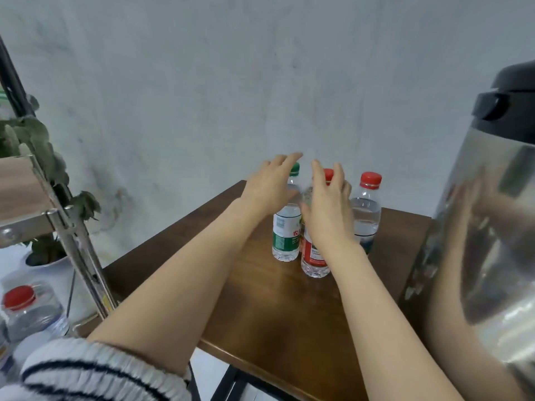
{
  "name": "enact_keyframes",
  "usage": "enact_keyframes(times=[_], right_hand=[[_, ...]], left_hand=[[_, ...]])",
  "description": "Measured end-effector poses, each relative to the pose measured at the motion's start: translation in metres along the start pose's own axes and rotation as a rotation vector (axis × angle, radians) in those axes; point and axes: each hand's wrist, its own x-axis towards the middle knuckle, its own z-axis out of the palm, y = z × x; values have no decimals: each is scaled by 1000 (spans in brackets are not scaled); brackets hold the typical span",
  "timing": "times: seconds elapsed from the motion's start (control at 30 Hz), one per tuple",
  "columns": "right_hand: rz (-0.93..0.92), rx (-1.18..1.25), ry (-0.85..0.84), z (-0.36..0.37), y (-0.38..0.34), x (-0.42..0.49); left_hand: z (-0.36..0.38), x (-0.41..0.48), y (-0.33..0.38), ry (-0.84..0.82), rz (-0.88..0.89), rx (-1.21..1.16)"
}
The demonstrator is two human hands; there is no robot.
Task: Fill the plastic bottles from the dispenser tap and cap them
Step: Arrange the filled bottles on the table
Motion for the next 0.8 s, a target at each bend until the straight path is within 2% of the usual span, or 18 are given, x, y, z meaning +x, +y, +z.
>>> enact_keyframes(times=[0.07, 0.17, 0.33, 0.5, 0.63, 0.8], right_hand=[[12, 1, 33, 6, 1, 2], [15, 37, 70, 8, 2, 2], [-52, 67, 58, 6, 1, -12], [-112, 74, 36, 5, -4, -30], [-131, 141, 23, 4, -7, -40], [-158, 218, 35, -1, -8, -56]], left_hand=[[10, 3, -5, -12, -13, -51], [23, -1, -13, 27, -25, -251], [35, -24, -17, 109, 6, -509], [40, -47, -18, 213, 5, -606], [43, -64, -14, 271, -74, -664], [36, -96, -8, 330, -130, -591]])
